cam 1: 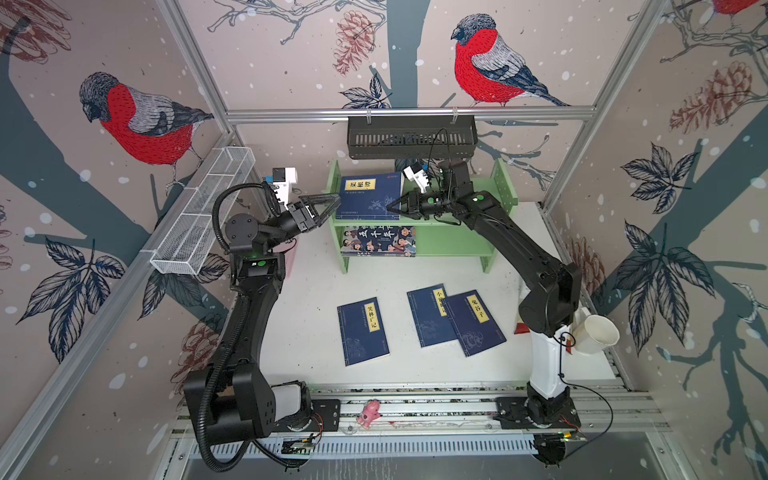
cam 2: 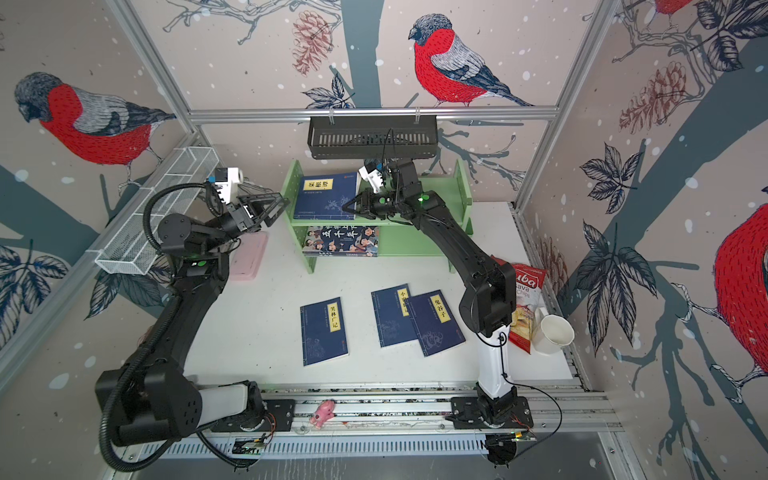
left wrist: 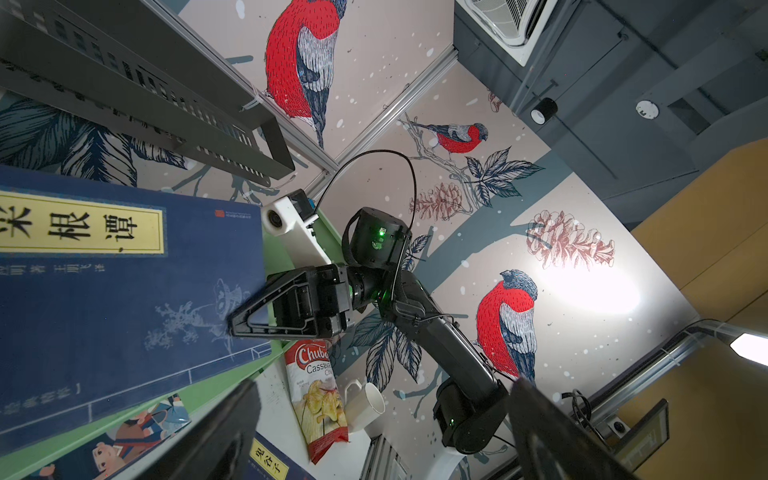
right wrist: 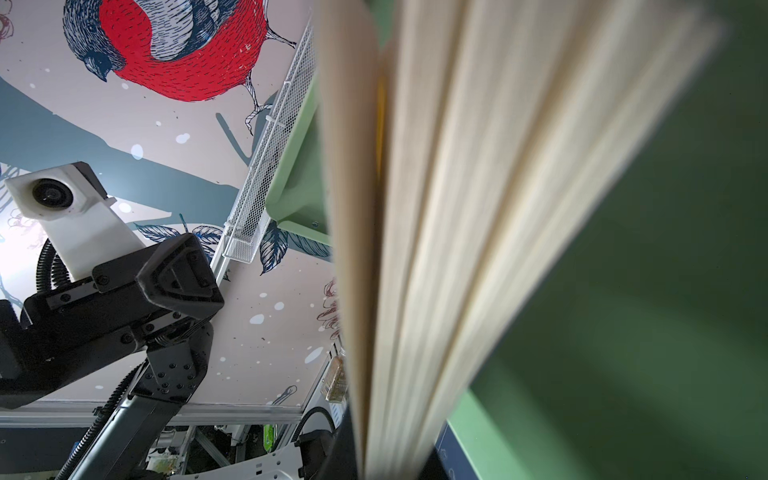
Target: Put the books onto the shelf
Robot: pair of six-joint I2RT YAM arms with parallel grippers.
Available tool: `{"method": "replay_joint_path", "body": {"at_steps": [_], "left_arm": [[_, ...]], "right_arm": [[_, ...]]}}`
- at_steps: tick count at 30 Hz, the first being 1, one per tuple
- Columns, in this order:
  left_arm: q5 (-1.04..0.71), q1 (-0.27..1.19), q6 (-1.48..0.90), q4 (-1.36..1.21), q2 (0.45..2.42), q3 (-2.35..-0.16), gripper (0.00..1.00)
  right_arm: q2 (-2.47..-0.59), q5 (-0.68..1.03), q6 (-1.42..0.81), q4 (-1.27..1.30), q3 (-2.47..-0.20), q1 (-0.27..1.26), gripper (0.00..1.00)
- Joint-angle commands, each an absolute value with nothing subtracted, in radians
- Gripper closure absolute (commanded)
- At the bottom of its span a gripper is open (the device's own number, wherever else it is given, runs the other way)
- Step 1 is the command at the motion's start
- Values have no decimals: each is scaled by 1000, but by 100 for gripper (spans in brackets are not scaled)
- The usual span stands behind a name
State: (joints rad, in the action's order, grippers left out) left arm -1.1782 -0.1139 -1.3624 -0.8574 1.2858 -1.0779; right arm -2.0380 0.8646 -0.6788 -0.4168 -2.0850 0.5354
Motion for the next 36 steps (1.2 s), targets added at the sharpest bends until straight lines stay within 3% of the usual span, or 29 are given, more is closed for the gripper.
{"method": "replay_joint_path", "body": {"at_steps": [1,22,36], "left_arm": [[-1197,-117,-1419,-966,1297,-1080,7],[-1180,-117,-1492,-1063,1308,-1062,7],[-1176,-117,-1502,-1074,1296,-1051,7]], "right_arm": [[-2020,889,-655,-434,-2093,534,99],[-2089,941,-645,-485,-2140,514,98],[-2116,927,-630,-541,-2177,491,64]]}}
